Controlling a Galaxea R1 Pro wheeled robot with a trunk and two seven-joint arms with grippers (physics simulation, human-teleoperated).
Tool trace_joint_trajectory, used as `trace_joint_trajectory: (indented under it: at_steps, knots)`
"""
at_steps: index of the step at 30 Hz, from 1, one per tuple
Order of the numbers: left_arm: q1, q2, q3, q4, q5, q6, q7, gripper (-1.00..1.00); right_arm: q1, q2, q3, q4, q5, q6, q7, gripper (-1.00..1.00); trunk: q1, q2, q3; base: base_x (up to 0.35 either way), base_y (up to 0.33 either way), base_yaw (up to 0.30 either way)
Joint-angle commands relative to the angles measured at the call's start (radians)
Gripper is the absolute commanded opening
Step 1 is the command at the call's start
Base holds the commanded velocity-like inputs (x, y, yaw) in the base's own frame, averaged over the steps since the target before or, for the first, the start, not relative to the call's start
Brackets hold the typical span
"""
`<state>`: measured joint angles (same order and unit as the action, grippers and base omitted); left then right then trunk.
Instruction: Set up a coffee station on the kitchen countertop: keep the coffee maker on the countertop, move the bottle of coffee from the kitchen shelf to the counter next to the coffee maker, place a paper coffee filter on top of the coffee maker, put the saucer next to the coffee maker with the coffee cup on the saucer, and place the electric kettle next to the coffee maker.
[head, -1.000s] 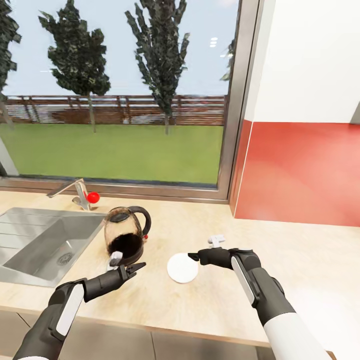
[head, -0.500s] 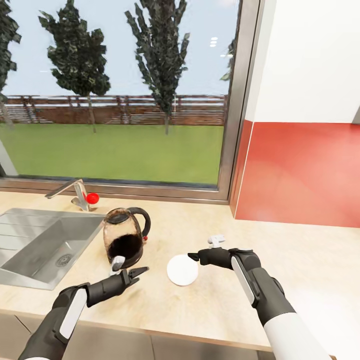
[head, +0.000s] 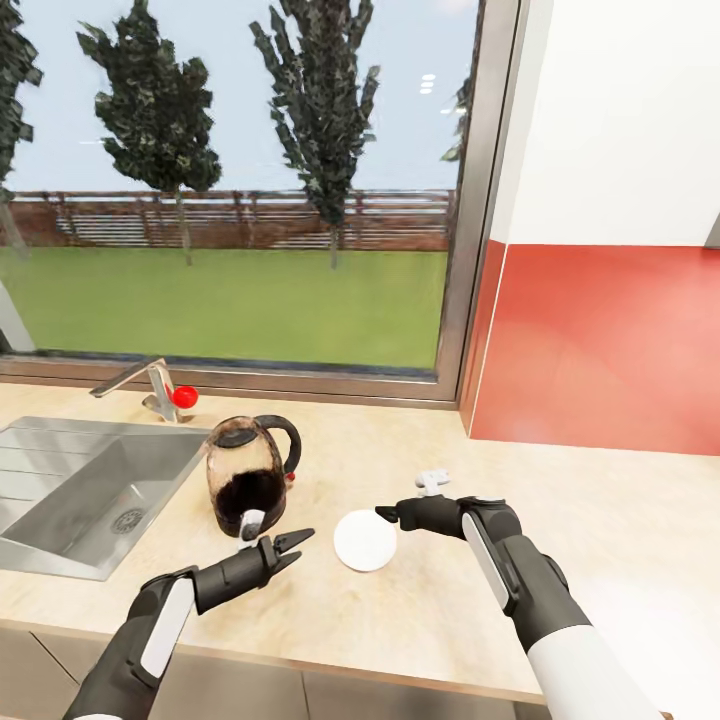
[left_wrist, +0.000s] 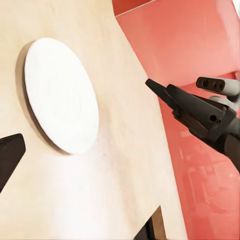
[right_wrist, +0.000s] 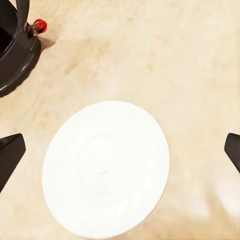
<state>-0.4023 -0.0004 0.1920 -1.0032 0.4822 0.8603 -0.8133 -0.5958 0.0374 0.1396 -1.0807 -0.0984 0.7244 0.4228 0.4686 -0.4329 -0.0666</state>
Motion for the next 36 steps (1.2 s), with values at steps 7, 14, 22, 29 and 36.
trace_joint_trajectory:
  at_steps: [7, 14, 22, 29, 36]
  knots:
    - [-0.001, -0.006, 0.001, 0.0, 0.005, 0.003, -0.003, 1.0, -0.001, -0.004, 0.0, 0.002, -0.006, 0.007, -0.004, 1.0, 0.001, -0.002, -0.002, 0.0, 0.0, 0.0]
    - [0.0, -0.007, 0.001, 0.0, 0.005, 0.003, -0.003, 1.0, -0.001, -0.005, 0.0, 0.003, -0.006, 0.007, -0.004, 1.0, 0.001, -0.002, -0.002, 0.101, 0.0, 0.0]
    - [0.0, -0.011, 0.001, 0.004, 0.002, 0.003, -0.001, 1.0, -0.001, -0.005, 0.0, 0.003, -0.004, 0.009, -0.005, 1.0, 0.001, -0.002, -0.002, 0.184, 0.0, 0.0]
    - [0.0, -0.012, 0.0, 0.051, 0.004, 0.0, 0.003, 1.0, -0.001, -0.007, -0.008, 0.043, -0.004, 0.01, -0.007, 1.0, 0.001, -0.002, -0.002, 0.018, 0.0, 0.0]
    - [0.0, -0.012, 0.0, 0.057, 0.004, 0.0, 0.003, 1.0, -0.001, -0.006, -0.012, 0.109, -0.007, 0.008, -0.052, 1.0, 0.001, -0.002, -0.002, 0.0, 0.0, 0.0]
